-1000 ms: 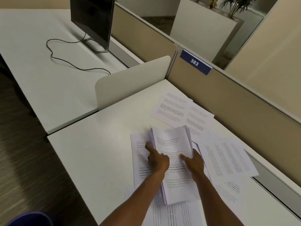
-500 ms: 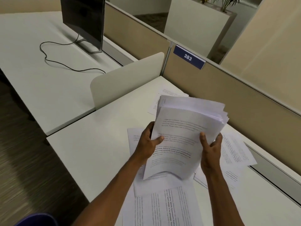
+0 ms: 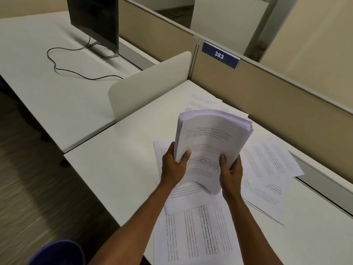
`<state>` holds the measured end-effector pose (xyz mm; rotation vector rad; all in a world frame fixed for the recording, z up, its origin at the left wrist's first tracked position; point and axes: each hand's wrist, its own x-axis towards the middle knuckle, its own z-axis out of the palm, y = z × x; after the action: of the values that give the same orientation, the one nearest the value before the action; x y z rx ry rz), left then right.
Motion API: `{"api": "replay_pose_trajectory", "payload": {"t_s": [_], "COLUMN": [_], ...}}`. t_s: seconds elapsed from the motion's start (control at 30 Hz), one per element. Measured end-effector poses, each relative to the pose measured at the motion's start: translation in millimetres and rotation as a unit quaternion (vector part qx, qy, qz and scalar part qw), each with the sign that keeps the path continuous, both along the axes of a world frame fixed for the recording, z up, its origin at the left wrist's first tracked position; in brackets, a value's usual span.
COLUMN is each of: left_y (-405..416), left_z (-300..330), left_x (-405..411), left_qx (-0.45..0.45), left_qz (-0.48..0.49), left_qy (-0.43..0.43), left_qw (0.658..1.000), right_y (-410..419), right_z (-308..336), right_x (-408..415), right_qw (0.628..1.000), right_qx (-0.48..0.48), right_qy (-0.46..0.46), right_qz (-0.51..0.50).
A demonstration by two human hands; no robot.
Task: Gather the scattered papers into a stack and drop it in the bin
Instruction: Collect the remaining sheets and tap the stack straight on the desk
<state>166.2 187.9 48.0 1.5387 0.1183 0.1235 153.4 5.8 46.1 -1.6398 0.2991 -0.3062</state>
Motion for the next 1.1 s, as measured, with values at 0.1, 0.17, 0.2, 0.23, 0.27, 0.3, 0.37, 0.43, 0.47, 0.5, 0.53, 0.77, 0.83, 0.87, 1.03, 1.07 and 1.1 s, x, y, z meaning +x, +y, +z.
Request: {"api": "replay_pose_trajectory", "payload": {"t_s": [0.1,0.17,0.2,0.23,0.27,0.3,0.37,0.43,0.47,0.5,0.53,0.77,0.83,0.87,1.03,1.07,1.1], "left_y": [-2.3,-0.7,-0.5,-0.3,-0.5,-0.4,0.5,4.2,6.9,9.7,12.0,23.9,23.5,22.0,10.6,8.5,7.0], "left_z": [6.3,1.8,-3.5,-9.6,-14.1,-16.2,-17.8,-16.0,-14.2,-13.1,-13.1,-30.9,-39.2,-43.6,-56.4,-55.6,-54.2], "left_x": [-0.7,-5.8,-8.5,-10.7,-11.4,-10.0,-3.7,1.4,4.0,6.0,8.2,20.6,20.3,19.4,18.2,18.7,19.6], "left_qx": [0.017,0.045,0.058,0.065,0.070,0.073,0.081,0.085,0.089,0.095,0.104,0.301,0.351,0.362,0.265,0.235,0.214], "left_qz": [0.009,0.020,0.021,0.019,0.013,0.004,-0.012,-0.010,-0.002,0.008,0.020,-0.028,-0.041,-0.042,0.018,0.027,0.034], "left_qy": [-0.027,-0.036,-0.033,-0.026,-0.018,-0.012,0.006,0.028,0.037,0.048,0.062,0.185,0.265,0.293,0.299,0.300,0.302], "left_qw": [0.999,0.998,0.998,0.997,0.997,0.997,0.997,0.996,0.995,0.994,0.992,0.935,0.897,0.884,0.916,0.924,0.928], "right_y": [0.6,2.4,6.5,11.0,14.4,16.4,15.5,11.3,8.5,6.3,4.1,-0.8,0.4,1.6,12.8,14.8,16.7], "right_z": [6.6,1.1,-5.2,-13.2,-20.0,-23.7,-22.4,-13.1,-7.5,-1.6,3.7,-4.2,-19.5,-28.0,-55.6,-57.7,-58.8], "right_x": [-0.4,-7.0,-10.7,-14.6,-17.1,-17.1,-11.2,-5.7,-3.5,-0.8,2.4,31.7,36.1,37.9,45.0,45.5,45.6], "right_qw": [1.000,0.999,0.999,1.000,1.000,1.000,0.999,0.997,0.994,0.991,0.988,0.970,0.954,0.943,0.878,0.873,0.873], "right_qx": [0.006,0.020,0.025,0.023,0.014,0.002,-0.025,-0.071,-0.101,-0.128,-0.147,-0.107,-0.142,-0.177,-0.343,-0.353,-0.356], "right_qy": [-0.018,-0.029,-0.021,-0.006,0.008,0.014,0.028,0.039,0.035,0.031,0.031,0.190,0.240,0.260,0.326,0.329,0.328], "right_qz": [-0.016,-0.017,-0.008,-0.003,-0.003,-0.007,-0.013,-0.009,-0.001,0.010,0.024,0.103,0.109,0.111,0.071,0.065,0.059]}}
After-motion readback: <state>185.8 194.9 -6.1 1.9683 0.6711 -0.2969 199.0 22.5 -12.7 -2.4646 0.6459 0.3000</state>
